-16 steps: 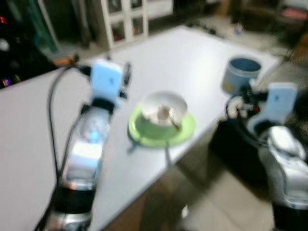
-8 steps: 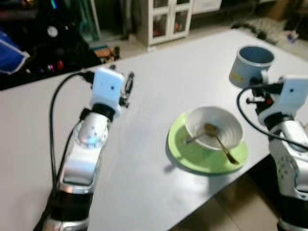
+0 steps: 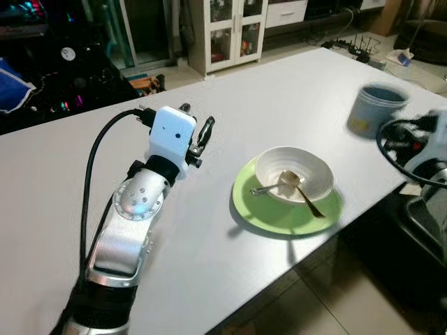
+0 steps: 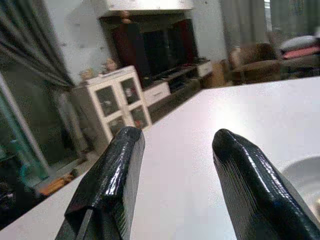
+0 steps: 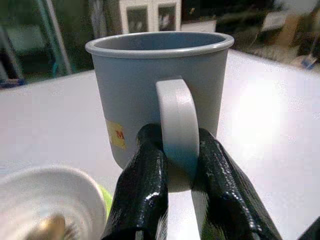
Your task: Setting the table
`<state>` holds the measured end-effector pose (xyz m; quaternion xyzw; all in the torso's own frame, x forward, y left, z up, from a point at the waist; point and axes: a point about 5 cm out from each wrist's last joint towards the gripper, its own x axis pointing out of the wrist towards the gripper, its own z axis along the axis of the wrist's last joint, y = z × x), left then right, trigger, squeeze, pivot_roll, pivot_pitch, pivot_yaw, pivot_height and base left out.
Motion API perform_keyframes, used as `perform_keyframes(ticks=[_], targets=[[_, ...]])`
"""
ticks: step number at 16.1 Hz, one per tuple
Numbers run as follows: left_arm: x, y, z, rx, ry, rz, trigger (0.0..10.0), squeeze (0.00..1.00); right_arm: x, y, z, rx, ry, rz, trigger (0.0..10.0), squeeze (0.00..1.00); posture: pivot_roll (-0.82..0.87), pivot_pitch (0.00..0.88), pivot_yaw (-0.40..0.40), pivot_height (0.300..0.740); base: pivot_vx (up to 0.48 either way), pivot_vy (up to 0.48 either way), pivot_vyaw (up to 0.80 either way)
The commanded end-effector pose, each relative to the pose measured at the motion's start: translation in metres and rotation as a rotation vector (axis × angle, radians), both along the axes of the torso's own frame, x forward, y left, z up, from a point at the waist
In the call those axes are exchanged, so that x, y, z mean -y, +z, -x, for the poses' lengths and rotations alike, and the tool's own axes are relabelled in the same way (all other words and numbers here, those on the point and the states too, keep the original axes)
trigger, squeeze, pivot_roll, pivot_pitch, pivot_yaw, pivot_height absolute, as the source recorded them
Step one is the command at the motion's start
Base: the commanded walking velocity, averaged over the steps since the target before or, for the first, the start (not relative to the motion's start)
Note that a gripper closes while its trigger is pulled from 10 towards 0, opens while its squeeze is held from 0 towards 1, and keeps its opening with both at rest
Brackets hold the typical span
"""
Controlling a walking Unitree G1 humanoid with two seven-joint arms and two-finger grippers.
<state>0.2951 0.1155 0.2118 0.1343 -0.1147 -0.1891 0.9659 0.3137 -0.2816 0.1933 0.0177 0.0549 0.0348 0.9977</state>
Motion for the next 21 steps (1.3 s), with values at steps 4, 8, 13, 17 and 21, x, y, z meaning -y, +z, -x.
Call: perform_keyframes(ticks=[4, 8, 13, 17, 21], targets=[[-0.003, 0.028, -0.003, 0.005, -0.129, -0.015, 10.0, 0.00, 0.030, 0.005, -0.026, 0.004, 0.086, 0.070, 10.0, 0.00, 0.03, 0.024, -0.001, 0.740, 0.000, 0.000, 0.00], [-0.005, 0.024, 0.007, -0.013, -0.126, 0.012, 10.0, 0.00, 0.039, -0.017, -0.025, 0.015, 0.022, 0.103, 10.0, 0.00, 0.06, 0.025, -0.014, 0.740, 0.000, 0.000, 0.00], [-0.002, 0.033, 0.008, 0.017, -0.150, 0.071, 10.0, 0.00, 0.015, -0.050, -0.030, 0.119, -0.061, 0.035, 10.0, 0.00, 0.11, 0.000, 0.017, 0.740, 0.000, 0.000, 0.00], [-0.002, 0.025, 0.021, -0.064, -0.277, 0.045, 10.0, 0.00, 0.013, -0.061, -0.030, 0.121, -0.125, 0.010, 10.0, 0.00, 0.13, 0.000, 0.036, 0.740, 0.000, 0.000, 0.00], [-0.011, 0.008, 0.030, -0.177, -0.378, -0.030, 10.0, 0.00, 0.024, -0.061, -0.027, 0.125, -0.197, 0.026, 10.0, 0.00, 0.14, 0.000, 0.066, 0.740, 0.000, 0.000, 0.00]])
